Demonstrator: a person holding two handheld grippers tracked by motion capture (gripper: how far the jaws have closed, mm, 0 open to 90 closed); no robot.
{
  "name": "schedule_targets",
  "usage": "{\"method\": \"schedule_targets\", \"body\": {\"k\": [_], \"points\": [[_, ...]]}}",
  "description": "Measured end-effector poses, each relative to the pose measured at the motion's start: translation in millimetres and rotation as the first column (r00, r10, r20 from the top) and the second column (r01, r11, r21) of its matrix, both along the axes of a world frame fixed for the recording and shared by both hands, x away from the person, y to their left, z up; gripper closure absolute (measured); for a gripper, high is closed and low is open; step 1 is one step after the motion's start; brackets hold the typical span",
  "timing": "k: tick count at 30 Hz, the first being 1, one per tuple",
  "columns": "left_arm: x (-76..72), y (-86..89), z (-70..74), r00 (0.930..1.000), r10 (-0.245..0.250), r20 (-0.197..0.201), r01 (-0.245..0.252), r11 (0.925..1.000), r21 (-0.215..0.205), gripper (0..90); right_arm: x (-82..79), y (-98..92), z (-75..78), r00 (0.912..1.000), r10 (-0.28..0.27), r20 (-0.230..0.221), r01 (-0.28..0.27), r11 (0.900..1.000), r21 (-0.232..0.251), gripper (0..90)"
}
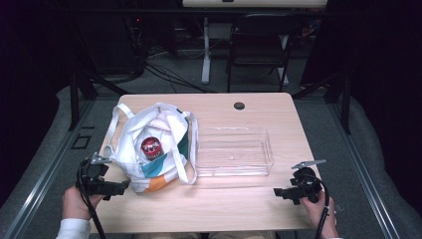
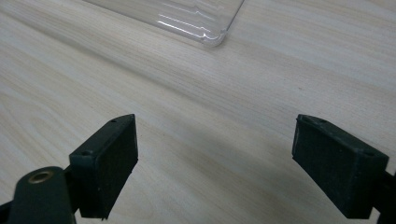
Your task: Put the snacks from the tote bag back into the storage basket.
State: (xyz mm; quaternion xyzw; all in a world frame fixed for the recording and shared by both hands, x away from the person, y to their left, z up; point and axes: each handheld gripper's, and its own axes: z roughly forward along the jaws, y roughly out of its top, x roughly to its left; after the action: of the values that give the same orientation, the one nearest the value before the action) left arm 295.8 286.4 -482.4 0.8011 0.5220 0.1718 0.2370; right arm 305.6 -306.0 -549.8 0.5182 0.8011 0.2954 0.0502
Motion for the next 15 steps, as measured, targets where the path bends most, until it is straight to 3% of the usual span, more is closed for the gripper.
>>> {"method": "schedule_targets", "body": {"k": [15], "points": [[11.2, -14.8, 22.3, 0.9987, -0.029, 0.042, 0.029, 0.9995, -0.013, 0.2, -0.3, -0.6, 0.4, 1.0, -0.004, 0.004, 0.004, 1.0, 0.0, 13.9]]}}
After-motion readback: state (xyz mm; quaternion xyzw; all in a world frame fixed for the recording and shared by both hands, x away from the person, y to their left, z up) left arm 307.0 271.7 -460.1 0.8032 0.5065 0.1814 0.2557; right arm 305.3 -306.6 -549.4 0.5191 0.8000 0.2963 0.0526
